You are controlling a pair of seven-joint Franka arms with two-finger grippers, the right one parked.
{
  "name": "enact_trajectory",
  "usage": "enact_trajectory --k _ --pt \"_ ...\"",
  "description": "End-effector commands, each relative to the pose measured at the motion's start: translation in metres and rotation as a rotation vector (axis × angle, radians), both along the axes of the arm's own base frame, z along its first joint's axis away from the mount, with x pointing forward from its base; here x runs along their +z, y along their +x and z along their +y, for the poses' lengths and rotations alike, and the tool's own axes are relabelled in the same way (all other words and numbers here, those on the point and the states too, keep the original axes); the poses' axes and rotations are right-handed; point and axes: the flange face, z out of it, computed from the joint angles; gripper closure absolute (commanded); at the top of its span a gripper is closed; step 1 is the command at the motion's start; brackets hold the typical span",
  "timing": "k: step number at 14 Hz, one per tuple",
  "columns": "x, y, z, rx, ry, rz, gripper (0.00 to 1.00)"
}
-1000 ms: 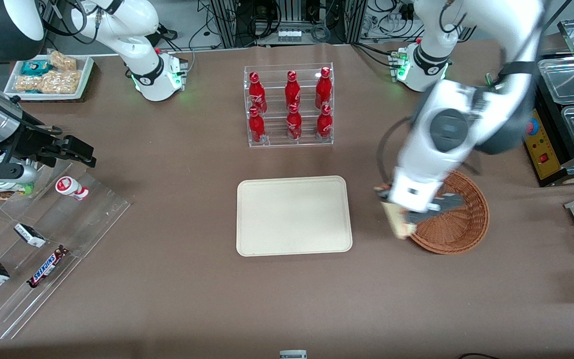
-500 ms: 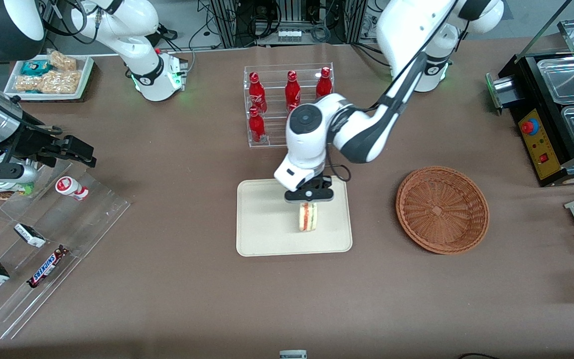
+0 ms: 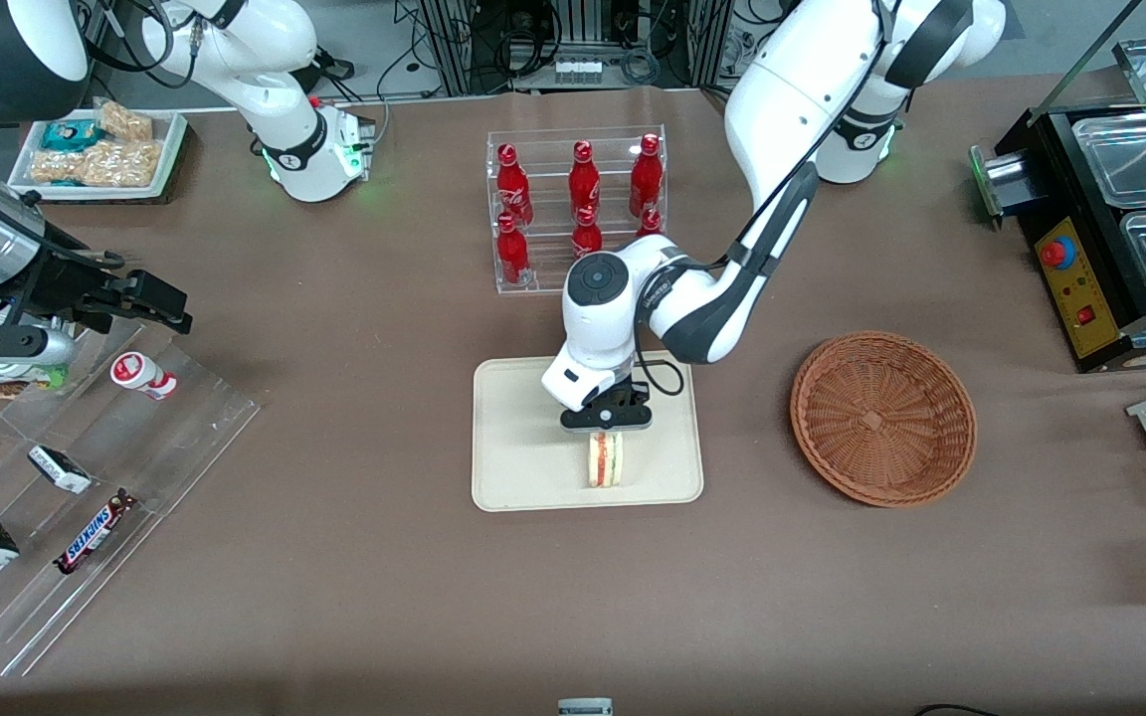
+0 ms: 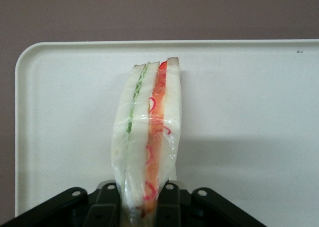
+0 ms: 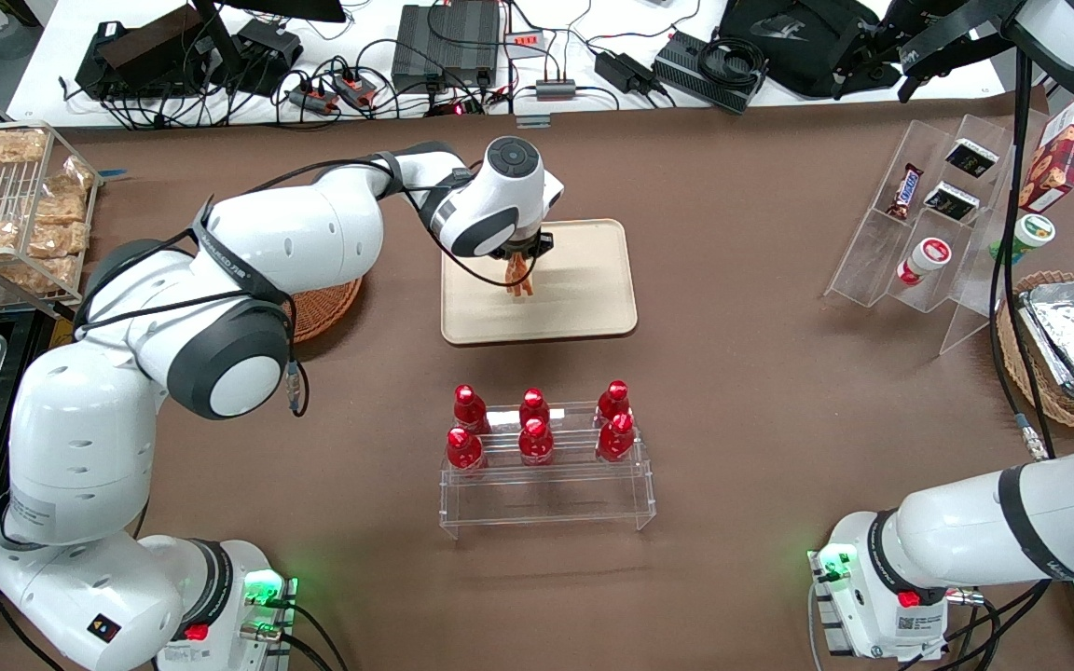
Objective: Place sandwich from basket to tray
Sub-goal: 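Carry the sandwich with the left gripper over the cream tray, then lower the sandwich onto the tray and open the left gripper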
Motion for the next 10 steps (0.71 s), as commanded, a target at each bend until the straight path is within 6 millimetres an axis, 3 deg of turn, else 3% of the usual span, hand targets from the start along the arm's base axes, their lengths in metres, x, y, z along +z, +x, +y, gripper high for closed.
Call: enact_trajectory --k 1,3,5,6,9,10 --pt "0.005 0.004 -0.006 0.003 0.000 -0.026 0.00" --pt "0.015 0.006 -0.006 0.010 -0.007 -0.035 0.00" --pt "0.051 0.013 0.001 0.035 -0.027 -0.058 0.00" --pt "0.080 0.018 0.010 0.060 -0.024 -0.069 0.00" --pt "0.187 0.069 0.097 0.260 -0.097 -0.160 0.00" --pt "0.213 0.073 0.118 0.299 -0.098 -0.151 0.00"
